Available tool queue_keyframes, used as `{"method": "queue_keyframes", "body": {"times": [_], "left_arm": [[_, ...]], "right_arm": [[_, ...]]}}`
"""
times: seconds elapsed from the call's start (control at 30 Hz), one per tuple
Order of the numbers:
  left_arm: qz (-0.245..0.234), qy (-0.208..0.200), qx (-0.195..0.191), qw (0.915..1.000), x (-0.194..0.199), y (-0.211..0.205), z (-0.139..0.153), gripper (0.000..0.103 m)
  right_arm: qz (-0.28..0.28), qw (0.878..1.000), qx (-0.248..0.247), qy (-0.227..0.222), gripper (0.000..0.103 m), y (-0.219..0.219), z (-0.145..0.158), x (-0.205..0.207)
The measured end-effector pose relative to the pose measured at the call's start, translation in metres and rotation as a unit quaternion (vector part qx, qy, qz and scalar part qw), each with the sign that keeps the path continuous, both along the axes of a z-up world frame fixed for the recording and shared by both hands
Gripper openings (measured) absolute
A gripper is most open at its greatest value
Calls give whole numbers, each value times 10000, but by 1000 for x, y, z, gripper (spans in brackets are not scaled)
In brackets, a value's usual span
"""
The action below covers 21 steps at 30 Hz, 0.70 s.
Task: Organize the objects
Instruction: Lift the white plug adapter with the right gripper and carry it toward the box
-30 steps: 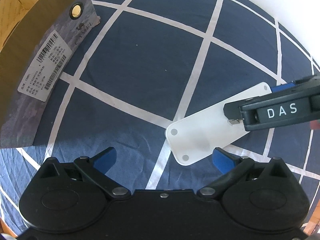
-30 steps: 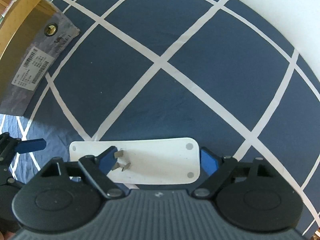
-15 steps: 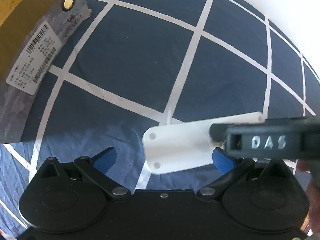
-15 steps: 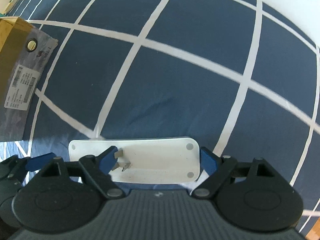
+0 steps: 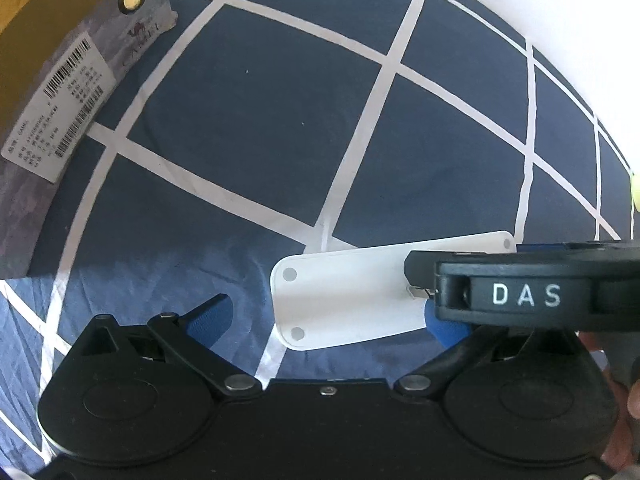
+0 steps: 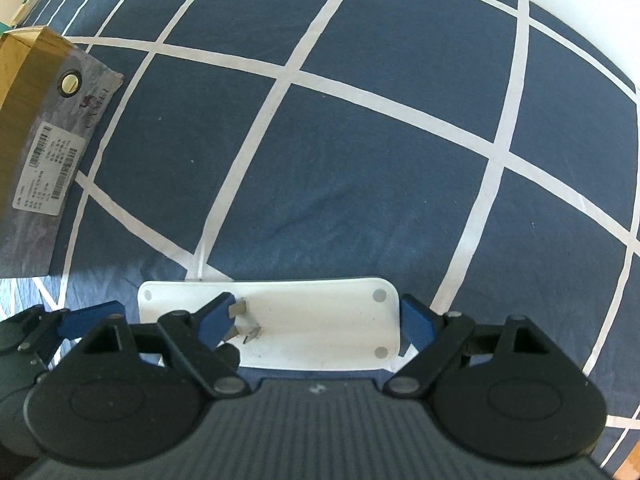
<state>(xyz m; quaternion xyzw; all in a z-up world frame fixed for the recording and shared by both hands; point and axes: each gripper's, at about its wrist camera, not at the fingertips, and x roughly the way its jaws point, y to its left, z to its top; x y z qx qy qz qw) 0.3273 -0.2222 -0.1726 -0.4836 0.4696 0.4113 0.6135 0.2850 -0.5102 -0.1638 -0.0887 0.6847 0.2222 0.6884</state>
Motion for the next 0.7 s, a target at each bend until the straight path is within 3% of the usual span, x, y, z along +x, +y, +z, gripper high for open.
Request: {"method": "queue_keyframes", "body": {"times": [0.33, 0.4, 0.53, 0.7], "left_arm": [[-9, 55, -11, 10000, 5, 4, -6, 103], [-10, 13, -23, 10000, 5, 3, -5, 99], [-14, -170, -98, 9998, 4, 2, -2, 81], [-43, -157, -160, 9997, 6, -1, 0, 81]], "right_arm": [[4, 10000, 49, -5, 87, 1, -2, 0], [22, 10000, 43, -2, 87, 1, -2, 0], [12, 10000, 34, -16, 87, 2, -2, -1], [-53, 10000, 28, -59, 87, -2, 1, -6]]}}
